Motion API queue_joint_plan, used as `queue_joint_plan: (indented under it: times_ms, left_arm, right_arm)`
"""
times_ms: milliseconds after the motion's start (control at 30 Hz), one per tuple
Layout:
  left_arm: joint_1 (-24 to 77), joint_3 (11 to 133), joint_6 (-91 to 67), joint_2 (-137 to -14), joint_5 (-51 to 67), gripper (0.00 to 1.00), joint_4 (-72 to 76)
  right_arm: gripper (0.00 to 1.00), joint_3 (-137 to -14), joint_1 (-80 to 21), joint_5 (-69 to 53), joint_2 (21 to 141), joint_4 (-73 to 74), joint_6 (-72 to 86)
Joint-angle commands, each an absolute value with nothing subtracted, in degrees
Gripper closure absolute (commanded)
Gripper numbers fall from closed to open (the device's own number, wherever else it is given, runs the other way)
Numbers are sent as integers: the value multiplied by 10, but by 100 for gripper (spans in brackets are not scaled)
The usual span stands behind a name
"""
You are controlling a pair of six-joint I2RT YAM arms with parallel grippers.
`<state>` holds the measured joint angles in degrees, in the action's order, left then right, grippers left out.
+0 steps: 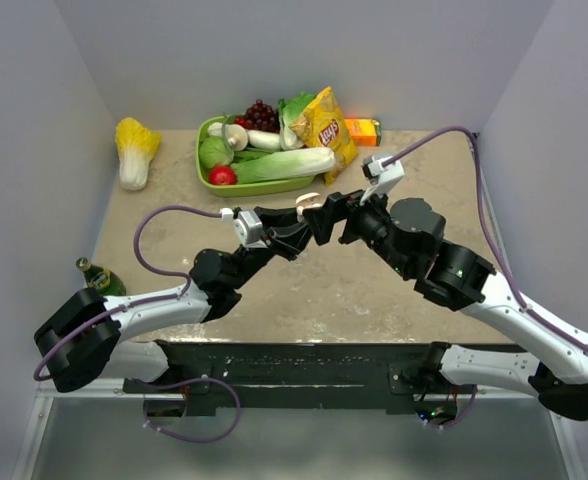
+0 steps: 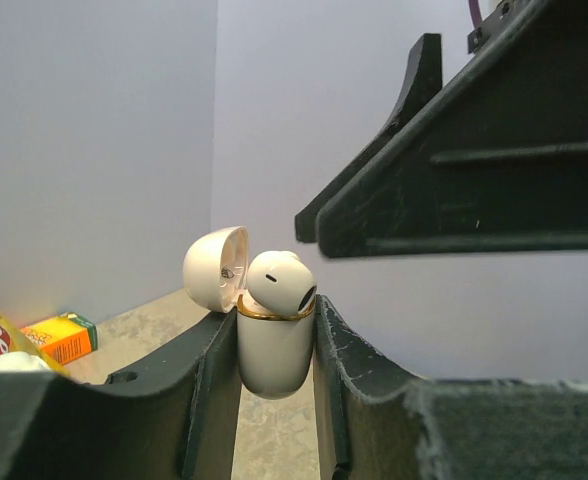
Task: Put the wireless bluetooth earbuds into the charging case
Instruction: Place the earbud in the charging case.
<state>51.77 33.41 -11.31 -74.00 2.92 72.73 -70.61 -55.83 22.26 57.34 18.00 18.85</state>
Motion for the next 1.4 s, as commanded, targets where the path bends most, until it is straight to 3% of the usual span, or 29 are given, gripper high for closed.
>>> queue_joint_plan:
  times_ms: [0,500,1067,1367]
  left_arm:
    - [518,341,-102,-735,28,100,772]
    - [518,342,-100,-747,33,100,771]
    - [518,352,-93,-757,25,100,765]
    - [518,351,-89,-745,22,100,763]
  right_arm:
    - [10,-728,-560,186,595,157,190]
    - [10,-715,-560,198,578,126,188]
    - [10,-785,-562,265,667,195,209]
    - [11,-765,-562,273,652,207,210]
